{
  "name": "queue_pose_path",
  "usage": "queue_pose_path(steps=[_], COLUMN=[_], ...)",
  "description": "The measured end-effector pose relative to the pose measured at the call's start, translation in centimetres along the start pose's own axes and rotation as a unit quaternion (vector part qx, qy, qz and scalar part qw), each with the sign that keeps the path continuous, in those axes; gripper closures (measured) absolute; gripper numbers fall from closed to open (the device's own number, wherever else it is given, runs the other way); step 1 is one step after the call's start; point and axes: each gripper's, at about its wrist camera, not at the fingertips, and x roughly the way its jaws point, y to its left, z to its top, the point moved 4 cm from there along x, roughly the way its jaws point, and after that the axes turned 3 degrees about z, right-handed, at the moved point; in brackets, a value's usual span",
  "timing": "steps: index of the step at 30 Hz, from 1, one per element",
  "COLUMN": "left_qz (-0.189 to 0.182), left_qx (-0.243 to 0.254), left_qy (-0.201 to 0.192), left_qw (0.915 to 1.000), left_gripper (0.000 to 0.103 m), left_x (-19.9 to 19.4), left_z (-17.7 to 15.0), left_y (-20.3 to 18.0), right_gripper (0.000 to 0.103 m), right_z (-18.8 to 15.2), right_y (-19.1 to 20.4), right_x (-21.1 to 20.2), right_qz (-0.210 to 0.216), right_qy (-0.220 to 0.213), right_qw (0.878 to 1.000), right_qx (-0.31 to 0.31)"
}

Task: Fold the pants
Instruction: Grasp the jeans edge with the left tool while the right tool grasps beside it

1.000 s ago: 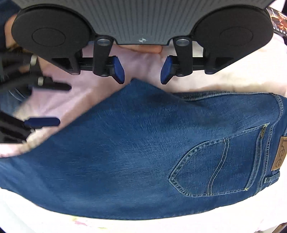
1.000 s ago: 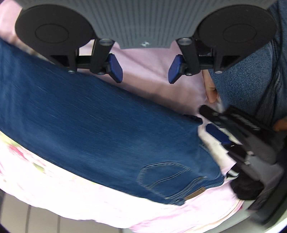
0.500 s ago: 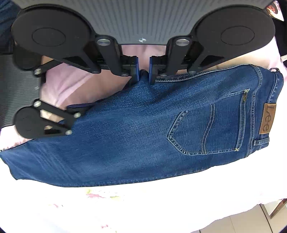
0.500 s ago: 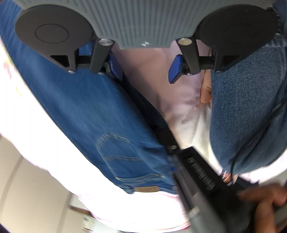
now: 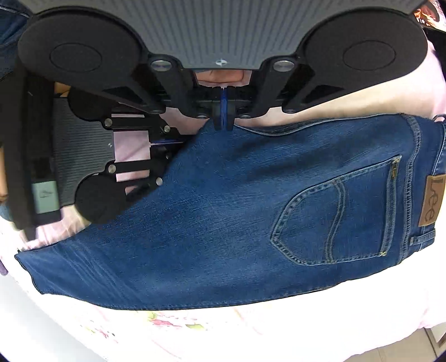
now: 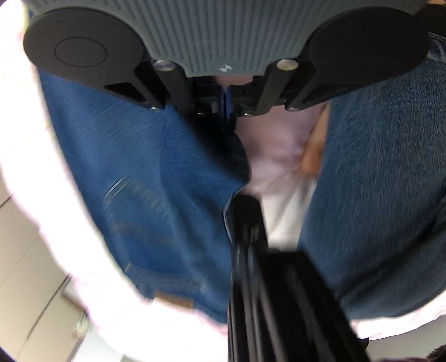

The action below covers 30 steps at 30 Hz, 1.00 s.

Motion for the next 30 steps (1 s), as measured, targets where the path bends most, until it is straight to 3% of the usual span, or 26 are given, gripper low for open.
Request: queue_pose_path(steps=[4, 6, 10, 13, 17, 20, 22, 26, 30], left_qz=[-0.017, -0.017, -0.007, 0.000, 0.007, 0.011, 0.022, 0.047, 0.052], left_qx=[-0.032, -0.048, -0.046, -0.037, -0.027, -0.020, -0.013, -0.021, -0.043], left_qy=[-0.015, -0.027, -0.045, -0.053, -0.062, -0.020, 0.019, 0.070, 0.105], left_qw=[0.9992, 0.9983, 0.9979, 0.9979, 0.9977, 0.9995, 0.9995, 0.9962, 0.9922], left_gripper=[0.102, 0.097, 0.093, 0.092, 0.092, 0.092, 0.092, 0.089, 0.085], left_x=[-0.6, -0.8, -0.5, -0.3, 0.3, 2.1, 3.6, 6.6, 9.2], left_z=[-0.2, 0.0, 0.8, 1.5, 3.0, 3.5, 3.4, 2.9, 2.6], left_y=[1.3, 1.8, 1.5, 0.9, 0.2, -0.4, -0.6, 0.1, 1.2], right_gripper=[0.103, 0.103, 0.103, 0.103, 0.103, 0.103, 0.101, 0.101, 0.103], right_z=[-0.9, -1.2, -2.1, -3.6, -5.5, -7.7, -9.7, -14.0, -16.7], right_y=[-0.5, -0.9, -1.3, -1.3, -4.3, -7.4, -9.3, -12.3, -13.8], right_x=[0.6, 0.3, -0.5, -2.7, -7.5, -10.4, -10.9, -10.3, -9.5], right_qz=[0.015, 0.019, 0.050, 0.024, -0.017, -0.084, -0.119, -0.154, -0.150], right_qy=[-0.005, -0.013, -0.008, -0.017, -0.061, -0.074, -0.060, -0.007, 0.016], right_qw=[0.997, 0.994, 0.988, 0.987, 0.965, 0.942, 0.926, 0.901, 0.885], right_qx=[0.070, 0.104, 0.147, 0.160, 0.255, 0.316, 0.352, 0.406, 0.441])
